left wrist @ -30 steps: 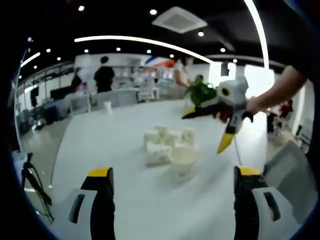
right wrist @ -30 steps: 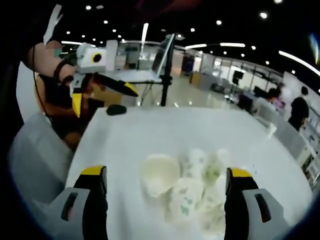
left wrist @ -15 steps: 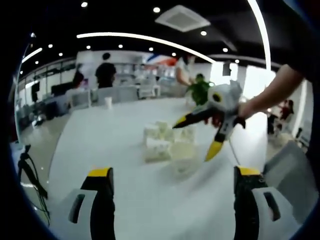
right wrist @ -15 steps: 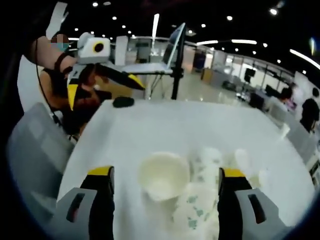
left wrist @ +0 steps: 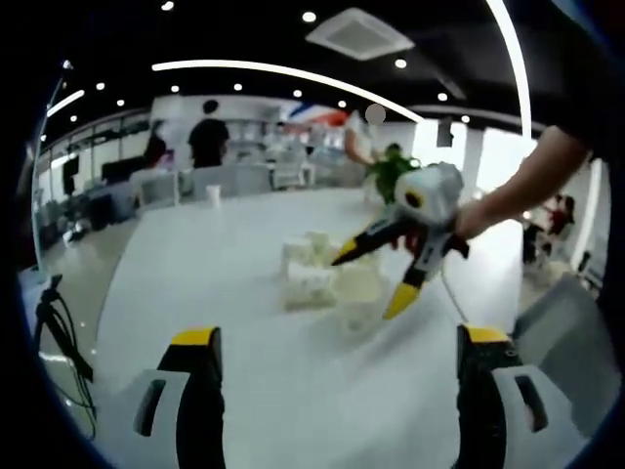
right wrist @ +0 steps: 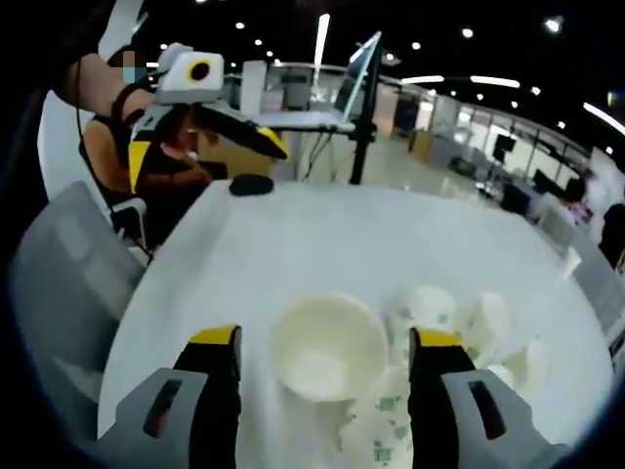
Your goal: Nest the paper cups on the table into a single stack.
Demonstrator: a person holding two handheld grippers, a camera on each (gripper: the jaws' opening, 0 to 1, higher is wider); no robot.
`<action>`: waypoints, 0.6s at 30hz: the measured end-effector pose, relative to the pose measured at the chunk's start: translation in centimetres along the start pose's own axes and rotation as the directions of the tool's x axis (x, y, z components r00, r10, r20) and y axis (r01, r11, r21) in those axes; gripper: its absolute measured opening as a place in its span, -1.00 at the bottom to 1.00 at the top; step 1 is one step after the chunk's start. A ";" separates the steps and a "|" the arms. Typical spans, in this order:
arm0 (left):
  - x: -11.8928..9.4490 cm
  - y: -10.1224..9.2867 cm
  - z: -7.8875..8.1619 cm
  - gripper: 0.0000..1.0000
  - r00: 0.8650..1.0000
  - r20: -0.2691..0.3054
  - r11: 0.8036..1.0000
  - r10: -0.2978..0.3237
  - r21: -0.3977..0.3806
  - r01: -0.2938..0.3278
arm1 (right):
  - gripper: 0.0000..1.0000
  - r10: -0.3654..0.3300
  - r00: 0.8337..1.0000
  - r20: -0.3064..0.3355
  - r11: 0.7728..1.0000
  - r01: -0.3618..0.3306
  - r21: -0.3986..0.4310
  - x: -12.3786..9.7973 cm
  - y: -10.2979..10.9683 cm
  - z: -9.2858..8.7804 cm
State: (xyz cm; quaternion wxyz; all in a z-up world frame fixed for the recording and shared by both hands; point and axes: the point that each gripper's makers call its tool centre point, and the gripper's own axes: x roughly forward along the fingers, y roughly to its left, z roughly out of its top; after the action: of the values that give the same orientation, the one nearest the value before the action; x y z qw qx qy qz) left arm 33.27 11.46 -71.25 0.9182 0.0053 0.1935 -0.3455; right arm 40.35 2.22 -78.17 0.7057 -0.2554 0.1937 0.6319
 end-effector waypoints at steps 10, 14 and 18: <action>-0.3 0.0 -0.6 0.95 1.000 -0.004 1.000 0.000 -0.006 0.000 | 0.02 0.035 0.999 -0.028 0.999 -0.035 -0.002 0.9 0.6 -0.5; -0.3 0.0 -0.7 0.95 1.000 -0.005 1.000 -0.001 -0.004 0.001 | -0.02 0.038 0.999 -0.025 0.999 -0.038 0.000 1.0 0.7 -0.5; -0.3 0.0 -0.7 0.95 1.000 -0.002 1.000 -0.001 -0.008 0.001 | -0.02 0.037 0.999 -0.023 0.999 -0.037 0.004 0.9 0.9 -0.4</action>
State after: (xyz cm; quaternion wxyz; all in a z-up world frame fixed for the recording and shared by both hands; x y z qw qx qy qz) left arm 32.81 11.78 -71.83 0.9178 0.0021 0.1959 -0.3452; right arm 39.61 2.79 -79.13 0.6921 -0.2579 0.2074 0.6414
